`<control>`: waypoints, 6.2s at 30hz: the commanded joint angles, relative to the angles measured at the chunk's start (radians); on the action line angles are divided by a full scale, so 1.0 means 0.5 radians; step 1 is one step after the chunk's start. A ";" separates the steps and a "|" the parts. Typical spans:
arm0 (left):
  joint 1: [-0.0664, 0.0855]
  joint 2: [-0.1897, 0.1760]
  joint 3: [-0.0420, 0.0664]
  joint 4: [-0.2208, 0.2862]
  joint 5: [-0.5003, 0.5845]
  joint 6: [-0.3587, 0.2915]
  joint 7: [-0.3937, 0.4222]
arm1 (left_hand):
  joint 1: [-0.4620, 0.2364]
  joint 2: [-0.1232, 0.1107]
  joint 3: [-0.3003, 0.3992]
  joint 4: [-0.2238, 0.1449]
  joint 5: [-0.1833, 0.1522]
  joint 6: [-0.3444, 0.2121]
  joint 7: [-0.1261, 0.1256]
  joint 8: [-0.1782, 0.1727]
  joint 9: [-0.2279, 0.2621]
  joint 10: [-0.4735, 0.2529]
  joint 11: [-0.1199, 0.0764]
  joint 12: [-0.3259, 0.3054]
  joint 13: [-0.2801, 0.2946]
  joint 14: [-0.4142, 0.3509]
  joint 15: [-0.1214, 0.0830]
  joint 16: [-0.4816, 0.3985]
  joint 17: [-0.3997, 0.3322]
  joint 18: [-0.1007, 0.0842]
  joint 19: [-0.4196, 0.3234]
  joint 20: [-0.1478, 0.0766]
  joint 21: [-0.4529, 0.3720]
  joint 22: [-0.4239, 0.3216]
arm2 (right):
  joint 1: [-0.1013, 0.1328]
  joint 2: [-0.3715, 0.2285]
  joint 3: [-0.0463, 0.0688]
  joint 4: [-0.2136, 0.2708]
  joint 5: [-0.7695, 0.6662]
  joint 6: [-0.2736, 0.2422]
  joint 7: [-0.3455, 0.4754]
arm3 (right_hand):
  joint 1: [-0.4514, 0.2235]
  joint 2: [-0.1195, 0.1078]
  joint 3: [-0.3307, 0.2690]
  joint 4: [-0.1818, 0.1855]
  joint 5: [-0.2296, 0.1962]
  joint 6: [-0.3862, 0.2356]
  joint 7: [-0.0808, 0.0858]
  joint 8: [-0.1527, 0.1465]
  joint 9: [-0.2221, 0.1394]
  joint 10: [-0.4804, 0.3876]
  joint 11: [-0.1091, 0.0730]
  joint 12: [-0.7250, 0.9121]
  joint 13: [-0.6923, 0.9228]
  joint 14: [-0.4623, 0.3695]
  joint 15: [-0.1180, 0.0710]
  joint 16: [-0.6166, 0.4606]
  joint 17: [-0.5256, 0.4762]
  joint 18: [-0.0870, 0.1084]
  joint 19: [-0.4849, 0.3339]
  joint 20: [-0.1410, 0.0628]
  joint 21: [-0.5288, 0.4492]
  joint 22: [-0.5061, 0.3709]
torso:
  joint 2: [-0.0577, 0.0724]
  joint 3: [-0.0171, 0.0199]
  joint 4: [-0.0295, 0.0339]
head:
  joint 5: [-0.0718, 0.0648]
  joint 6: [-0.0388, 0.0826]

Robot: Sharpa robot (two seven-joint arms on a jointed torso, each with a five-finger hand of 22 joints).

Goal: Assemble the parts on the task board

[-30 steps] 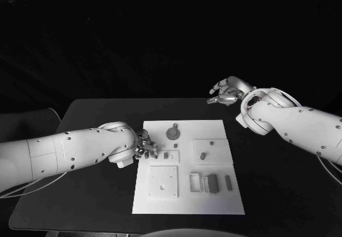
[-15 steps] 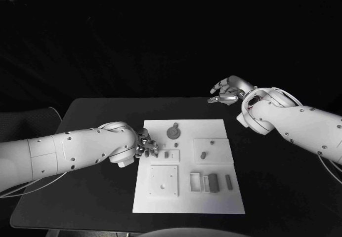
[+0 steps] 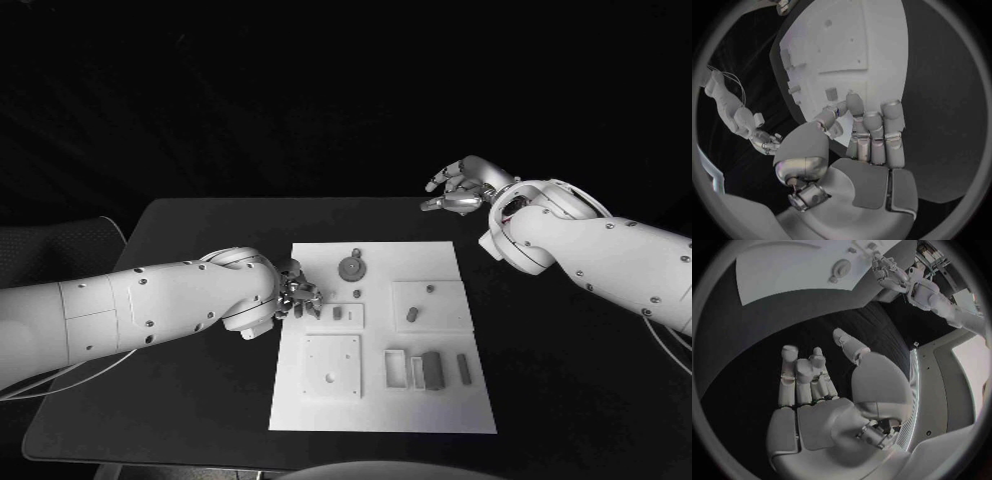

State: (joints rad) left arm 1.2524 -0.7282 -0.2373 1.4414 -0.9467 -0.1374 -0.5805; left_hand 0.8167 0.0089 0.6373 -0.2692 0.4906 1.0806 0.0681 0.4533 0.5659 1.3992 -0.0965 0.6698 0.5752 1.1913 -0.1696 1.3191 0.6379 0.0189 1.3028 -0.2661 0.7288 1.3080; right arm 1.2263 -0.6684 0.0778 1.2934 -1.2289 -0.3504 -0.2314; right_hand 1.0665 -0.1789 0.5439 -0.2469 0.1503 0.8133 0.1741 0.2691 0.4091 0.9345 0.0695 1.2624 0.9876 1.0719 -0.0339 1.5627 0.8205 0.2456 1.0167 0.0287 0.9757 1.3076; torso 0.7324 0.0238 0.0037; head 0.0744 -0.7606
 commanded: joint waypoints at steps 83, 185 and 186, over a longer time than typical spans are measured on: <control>-0.027 -0.070 0.000 0.094 -0.010 -0.440 0.068 | 0.321 -0.219 -0.078 0.013 -0.030 0.290 -0.148 0.053 0.152 0.006 -0.020 0.083 -0.022 0.036 -0.060 0.086 -0.045 0.059 0.031 -0.005 0.045 0.032 | -0.012 -0.012 0.000 0.005 0.004 0.027 0.012 | -0.022 0.011 -0.002 0.026 0.004 -0.014 0.021 -0.003 -0.005 -0.019 0.007 0.001 -0.006 -0.017 0.001 -0.006 -0.004 0.032 -0.003 -0.011 -0.011 0.021 | -0.001 0.0014 0.000 | 0.002 -0.018; -0.214 -0.056 -0.002 0.155 -0.144 -0.720 0.002 | 0.282 -0.248 0.030 0.000 -0.091 0.301 -0.163 0.120 0.104 0.020 -0.036 0.131 -0.031 0.073 -0.081 0.111 -0.053 0.052 0.073 0.012 0.072 0.029 | -0.029 -0.008 -0.006 -0.024 0.006 0.055 0.007 | -0.032 0.011 -0.002 0.045 0.004 -0.016 0.022 -0.002 -0.007 -0.021 0.008 0.005 -0.010 -0.018 0.002 -0.004 -0.005 0.032 -0.003 -0.010 -0.012 0.022 | -0.023 0.0111 0.007 | 0.023 -0.092; -0.214 -0.056 -0.002 0.155 -0.134 -0.714 0.003 | 0.279 -0.249 0.029 0.002 -0.105 0.299 -0.162 0.122 0.102 0.019 -0.036 0.132 -0.032 0.070 -0.080 0.111 -0.054 0.052 0.072 0.013 0.072 0.028 | -0.029 -0.008 -0.006 -0.024 0.006 0.055 0.007 | -0.032 0.011 -0.002 0.045 0.004 -0.016 0.022 -0.002 -0.007 -0.021 0.008 0.005 -0.010 -0.018 0.002 -0.004 -0.005 0.032 -0.003 -0.010 -0.012 0.022 | -0.023 0.0112 0.007 | 0.023 -0.093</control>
State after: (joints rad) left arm 1.1464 -0.7583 -0.2376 1.5196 -1.0195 -0.5154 -0.5790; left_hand 0.9357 -0.1483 0.6130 -0.2338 0.4404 1.1289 0.0199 0.5105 0.6161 1.4118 -0.1097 0.7309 0.5606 1.2119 -0.1885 1.3701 0.6123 0.0231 1.3313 -0.2588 0.7586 1.3080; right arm 1.2123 -0.6726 0.0749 1.2806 -1.2255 -0.3353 -0.2318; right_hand 1.0624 -0.1748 0.5439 -0.2302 0.1503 0.8103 0.1761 0.2691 0.4063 0.9309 0.0730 1.2624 0.9837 1.0701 -0.0320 1.5627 0.8194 0.2458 1.0150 0.0310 0.9757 1.3073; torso 0.7205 0.0292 0.0074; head 0.0863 -0.8071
